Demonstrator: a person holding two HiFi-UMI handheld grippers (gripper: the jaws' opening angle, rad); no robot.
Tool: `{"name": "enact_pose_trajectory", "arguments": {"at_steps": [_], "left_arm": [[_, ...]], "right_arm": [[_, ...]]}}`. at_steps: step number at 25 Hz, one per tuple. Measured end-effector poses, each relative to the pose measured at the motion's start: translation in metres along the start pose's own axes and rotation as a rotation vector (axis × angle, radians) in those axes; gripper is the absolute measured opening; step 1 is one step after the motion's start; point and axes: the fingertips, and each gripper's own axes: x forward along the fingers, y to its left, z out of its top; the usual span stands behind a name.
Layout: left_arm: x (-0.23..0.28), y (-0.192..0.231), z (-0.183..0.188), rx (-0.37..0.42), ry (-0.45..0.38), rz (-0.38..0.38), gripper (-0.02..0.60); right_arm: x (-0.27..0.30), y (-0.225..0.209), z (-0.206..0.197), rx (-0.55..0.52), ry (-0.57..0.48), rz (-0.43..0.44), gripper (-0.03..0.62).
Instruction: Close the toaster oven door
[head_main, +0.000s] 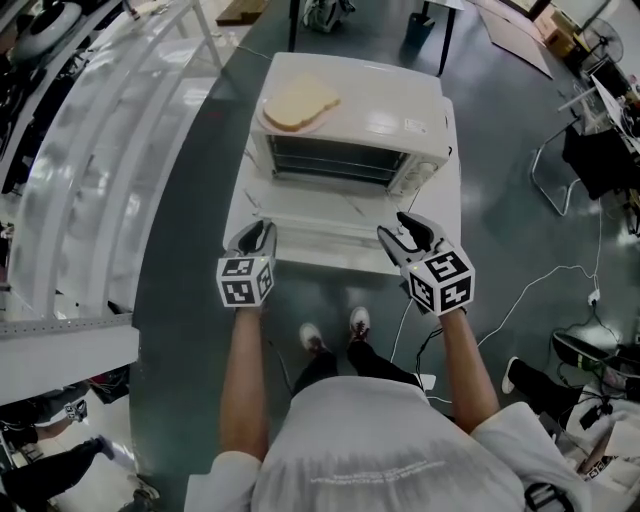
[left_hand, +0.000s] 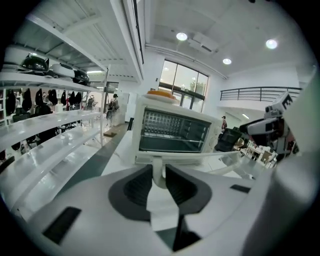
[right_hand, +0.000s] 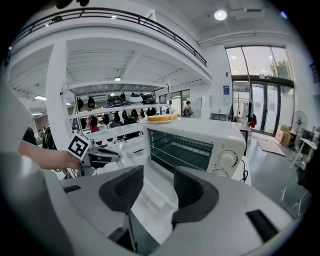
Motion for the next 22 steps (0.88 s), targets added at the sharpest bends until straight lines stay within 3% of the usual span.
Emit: {"name": "enact_pose_trajectory", "arguments": {"at_steps": [9,22], "left_arm": [[0.014,0.004,0.062,-0.041,-0.086,-0.007,0.089],[0.055,0.008,0.136,-0.008,-0.126,-0.016,0.089]], "right_arm": [[-0.004,-0.026,0.024,0.018,-0.059,-0.038,0.181],[0.012,-0.047,0.053,0.037,-0.098,-0.063,0.181]]}}
